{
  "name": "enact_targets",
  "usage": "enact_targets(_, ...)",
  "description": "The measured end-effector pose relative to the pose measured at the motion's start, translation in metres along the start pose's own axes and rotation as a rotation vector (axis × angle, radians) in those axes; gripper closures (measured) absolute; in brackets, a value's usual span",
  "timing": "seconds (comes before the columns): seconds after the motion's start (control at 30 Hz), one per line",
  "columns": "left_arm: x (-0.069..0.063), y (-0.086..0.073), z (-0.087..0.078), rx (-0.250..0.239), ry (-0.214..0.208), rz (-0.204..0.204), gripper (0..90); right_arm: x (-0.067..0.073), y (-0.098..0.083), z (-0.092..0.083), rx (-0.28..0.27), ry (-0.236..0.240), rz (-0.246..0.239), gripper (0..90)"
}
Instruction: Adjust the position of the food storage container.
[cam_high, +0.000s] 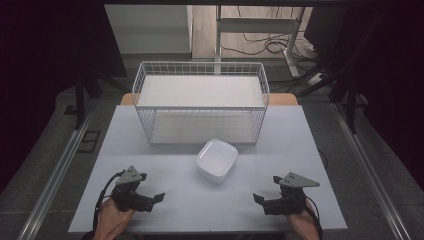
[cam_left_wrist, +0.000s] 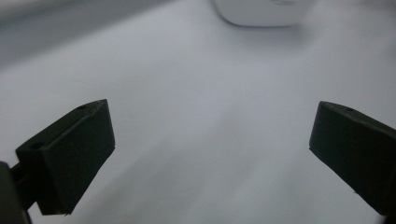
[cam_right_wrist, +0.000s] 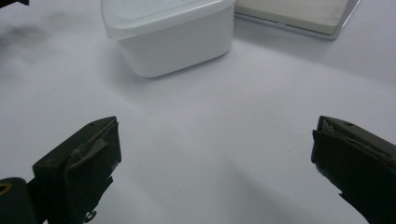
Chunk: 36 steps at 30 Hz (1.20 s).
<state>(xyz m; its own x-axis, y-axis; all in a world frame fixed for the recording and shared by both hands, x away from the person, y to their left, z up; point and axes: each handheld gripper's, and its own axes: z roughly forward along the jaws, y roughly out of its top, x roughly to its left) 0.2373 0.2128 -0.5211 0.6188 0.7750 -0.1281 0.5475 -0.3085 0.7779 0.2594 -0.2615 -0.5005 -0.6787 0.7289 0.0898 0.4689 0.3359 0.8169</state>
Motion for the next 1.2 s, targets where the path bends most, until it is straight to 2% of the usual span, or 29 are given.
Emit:
enact_targets(0.13, 0.003, -0.003, 0.003, 0.012, 0.037, 0.003, 0.2, -0.002, -0.001, 0.006, -0.022, -0.024, 0.002, 1.2)
enact_targets(0.2, 0.006, -0.005, 0.005, 0.023, 0.045, -0.004, 0.2, -0.003, -0.004, 0.016, 0.014, -0.029, -0.005, 0.9)
enact_targets(0.3, 0.008, -0.006, 0.004, 0.008, 0.043, -0.011, 0.6, -0.001, -0.003, 0.017, 0.020, -0.031, -0.010, 0.2)
enact_targets(0.37, 0.008, -0.006, 0.002, -0.020, 0.054, -0.002, 0.8, 0.002, -0.001, 0.017, 0.027, -0.042, -0.028, 0.0)
enact_targets(0.47, 0.008, -0.005, 0.002, -0.027, 0.049, -0.005, 0.8, 0.002, 0.000, 0.017, 0.035, -0.058, -0.025, 0.0)
enact_targets(0.6, 0.005, -0.003, 0.004, -0.011, 0.031, -0.012, 2.1, 0.001, 0.002, 0.016, 0.041, -0.063, -0.009, 0.0)
enact_targets(0.77, 0.001, -0.001, 0.008, 0.008, 0.053, 0.011, 2.0, 0.000, 0.003, 0.014, 0.033, -0.072, 0.007, 0.0)
enact_targets(0.87, -0.002, 0.003, 0.010, -0.008, 0.024, 0.001, 2.4, 0.001, 0.006, 0.015, 0.029, -0.086, 0.005, 0.0)
enact_targets(1.0, -0.007, 0.006, 0.010, -0.007, 0.036, 0.027, 6.2, 0.002, 0.007, 0.017, 0.047, -0.090, -0.008, 0.0)
enact_targets(1.1, -0.014, 0.010, 0.012, -0.007, 0.042, 0.054, 14.4, 0.002, 0.009, 0.020, 0.067, -0.100, -0.014, 1.2)
enact_targets(1.2, -0.015, 0.012, 0.013, -0.013, 0.034, 0.054, 19.6, 0.002, 0.011, 0.022, 0.064, -0.111, -0.020, 4.0)
